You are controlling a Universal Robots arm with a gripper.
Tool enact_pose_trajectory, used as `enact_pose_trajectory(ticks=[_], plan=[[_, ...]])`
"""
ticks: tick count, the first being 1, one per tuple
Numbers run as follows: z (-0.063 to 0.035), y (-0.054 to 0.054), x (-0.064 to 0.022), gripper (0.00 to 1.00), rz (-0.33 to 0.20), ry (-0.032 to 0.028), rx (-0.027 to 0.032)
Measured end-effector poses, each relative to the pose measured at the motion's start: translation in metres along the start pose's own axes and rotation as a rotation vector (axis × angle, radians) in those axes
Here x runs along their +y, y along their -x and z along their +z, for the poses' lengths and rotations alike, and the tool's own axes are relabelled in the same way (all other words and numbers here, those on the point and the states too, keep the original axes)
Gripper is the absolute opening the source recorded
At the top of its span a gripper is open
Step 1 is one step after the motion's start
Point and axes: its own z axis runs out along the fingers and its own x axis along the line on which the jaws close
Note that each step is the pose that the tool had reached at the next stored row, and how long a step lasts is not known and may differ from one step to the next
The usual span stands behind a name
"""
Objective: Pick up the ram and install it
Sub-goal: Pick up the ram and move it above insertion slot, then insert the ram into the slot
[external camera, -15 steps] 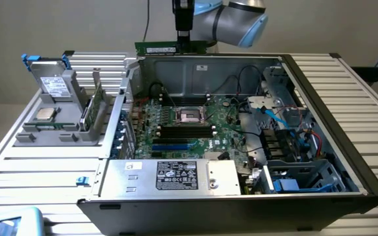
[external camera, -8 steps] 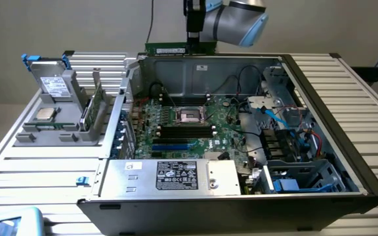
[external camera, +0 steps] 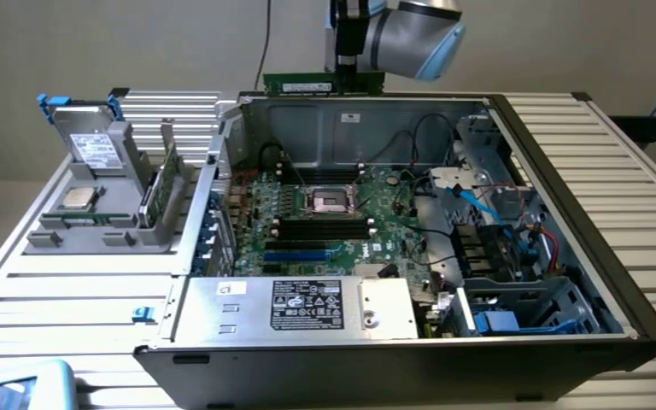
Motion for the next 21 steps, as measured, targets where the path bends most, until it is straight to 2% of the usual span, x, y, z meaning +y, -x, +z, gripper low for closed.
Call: enact_pose_trajectory(ticks=[5,8,11,21], plan=[[0.0017,0.007,-0.0013,0.13,0.001,-0.0036,-0.0005],[0.0027,0.009,-0.0013,0.13,0.002,-0.0086,-0.0069],[0.0047,0.012,-0.0013,0.13,0.002,-0.0100,-0.0125],[0.0052,0.013,-0.0013,0.13,0.003,-0.0097,-0.0128]])
